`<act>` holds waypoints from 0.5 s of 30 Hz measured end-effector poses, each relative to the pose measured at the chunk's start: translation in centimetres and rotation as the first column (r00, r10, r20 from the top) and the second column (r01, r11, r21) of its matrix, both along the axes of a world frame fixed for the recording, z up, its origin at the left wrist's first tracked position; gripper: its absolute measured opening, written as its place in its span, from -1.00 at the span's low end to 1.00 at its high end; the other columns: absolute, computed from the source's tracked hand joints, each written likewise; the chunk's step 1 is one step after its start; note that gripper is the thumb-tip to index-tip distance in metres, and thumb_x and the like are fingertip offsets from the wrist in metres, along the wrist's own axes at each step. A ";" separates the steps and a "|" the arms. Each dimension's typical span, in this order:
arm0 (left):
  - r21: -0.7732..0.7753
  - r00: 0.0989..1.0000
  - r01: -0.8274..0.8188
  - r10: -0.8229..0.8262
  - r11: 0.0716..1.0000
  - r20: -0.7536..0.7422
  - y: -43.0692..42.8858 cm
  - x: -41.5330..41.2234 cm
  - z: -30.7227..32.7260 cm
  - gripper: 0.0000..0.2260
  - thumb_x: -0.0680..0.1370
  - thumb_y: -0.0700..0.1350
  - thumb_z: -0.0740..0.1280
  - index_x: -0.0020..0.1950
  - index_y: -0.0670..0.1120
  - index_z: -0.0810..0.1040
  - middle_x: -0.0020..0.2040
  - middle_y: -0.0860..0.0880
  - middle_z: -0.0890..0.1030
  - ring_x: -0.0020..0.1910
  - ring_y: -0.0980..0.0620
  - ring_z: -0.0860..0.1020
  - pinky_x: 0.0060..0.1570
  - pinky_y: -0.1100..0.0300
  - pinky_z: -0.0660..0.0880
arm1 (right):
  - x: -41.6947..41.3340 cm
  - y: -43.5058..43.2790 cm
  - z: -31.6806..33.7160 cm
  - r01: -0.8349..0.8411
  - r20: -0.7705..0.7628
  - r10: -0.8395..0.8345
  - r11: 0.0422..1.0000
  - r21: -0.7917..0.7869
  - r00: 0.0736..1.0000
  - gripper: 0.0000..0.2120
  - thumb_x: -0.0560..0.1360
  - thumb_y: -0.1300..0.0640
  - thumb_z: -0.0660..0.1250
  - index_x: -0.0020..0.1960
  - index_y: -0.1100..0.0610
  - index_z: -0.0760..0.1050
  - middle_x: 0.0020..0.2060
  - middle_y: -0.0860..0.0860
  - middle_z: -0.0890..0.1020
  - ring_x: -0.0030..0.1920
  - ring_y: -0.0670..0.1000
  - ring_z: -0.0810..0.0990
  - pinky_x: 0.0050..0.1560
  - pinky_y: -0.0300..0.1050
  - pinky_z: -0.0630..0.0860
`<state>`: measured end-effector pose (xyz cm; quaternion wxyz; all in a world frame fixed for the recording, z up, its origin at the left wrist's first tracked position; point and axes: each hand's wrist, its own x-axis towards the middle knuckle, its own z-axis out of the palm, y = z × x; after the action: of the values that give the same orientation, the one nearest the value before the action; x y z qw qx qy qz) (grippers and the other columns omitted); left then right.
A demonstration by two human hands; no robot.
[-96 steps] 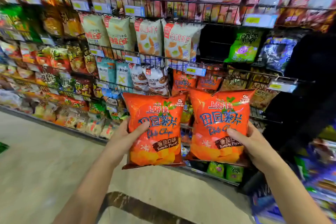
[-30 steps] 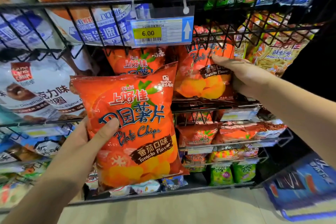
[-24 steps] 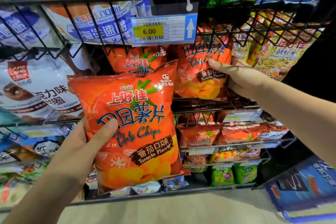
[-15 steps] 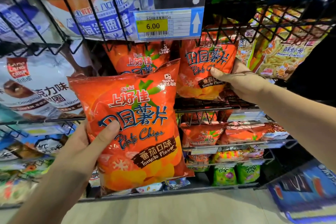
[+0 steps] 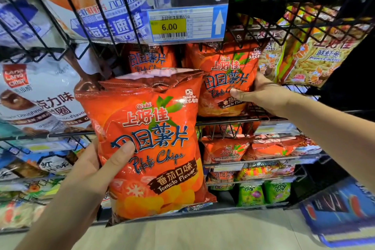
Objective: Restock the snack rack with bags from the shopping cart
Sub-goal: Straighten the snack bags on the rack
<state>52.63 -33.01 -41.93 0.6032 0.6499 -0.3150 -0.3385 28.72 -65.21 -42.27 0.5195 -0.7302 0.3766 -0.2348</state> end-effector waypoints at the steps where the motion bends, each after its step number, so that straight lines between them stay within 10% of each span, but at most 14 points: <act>1: -0.003 0.999 0.010 -0.010 1.000 -0.046 0.0 -0.2 0.1 -0.40 0.40 0.24 0.52 0.36 0.02 0.54 0.22 -0.11 0.70 0.21 -0.18 0.66 0.32 -0.24 0.48 | 0.0 0.0 -0.1 0.005 -0.006 -0.005 1.000 -0.001 1.000 -0.34 0.36 -0.10 0.54 0.36 -0.10 0.32 0.24 -0.12 0.62 0.29 -0.02 0.56 0.37 -0.03 0.43; 4: 0.062 0.999 0.022 -0.025 0.998 0.035 0.5 0.5 -0.7 -0.70 0.60 -0.08 0.43 0.33 0.02 0.54 0.22 -0.14 0.69 0.24 -0.23 0.64 0.31 -0.34 0.48 | -0.2 0.2 0.0 0.040 -0.036 -0.040 0.999 0.005 0.999 -0.13 0.20 -0.24 0.56 0.41 -0.05 0.32 0.28 -0.09 0.60 0.34 0.03 0.53 0.46 0.07 0.39; 8: 0.047 0.997 0.076 -0.075 0.996 -0.028 0.5 -0.4 0.1 -0.23 0.08 0.42 0.63 0.23 0.19 0.62 0.18 -0.04 0.72 0.15 -0.11 0.71 0.02 -0.06 0.68 | -0.8 0.5 0.4 0.034 -0.049 -0.033 0.999 0.005 0.998 0.07 0.07 -0.38 0.65 0.45 -0.07 0.34 0.26 -0.15 0.63 0.33 0.00 0.55 0.45 0.11 0.41; 15: -0.007 0.985 0.076 -0.076 0.997 -0.157 0.0 -1.9 0.8 -0.18 -0.13 0.41 0.67 0.10 0.24 0.67 0.13 -0.01 0.75 0.06 -0.02 0.74 -0.01 0.01 0.63 | -1.8 2.1 1.2 0.084 -0.033 -0.084 0.996 0.005 0.996 -0.15 0.21 -0.19 0.63 0.40 -0.03 0.37 0.16 -0.17 0.66 0.21 -0.13 0.62 0.42 0.06 0.47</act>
<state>50.69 -32.96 -41.10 0.6134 0.6082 -0.2911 -0.4112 26.93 -63.12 -41.08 0.5052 -0.7159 0.4161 -0.2432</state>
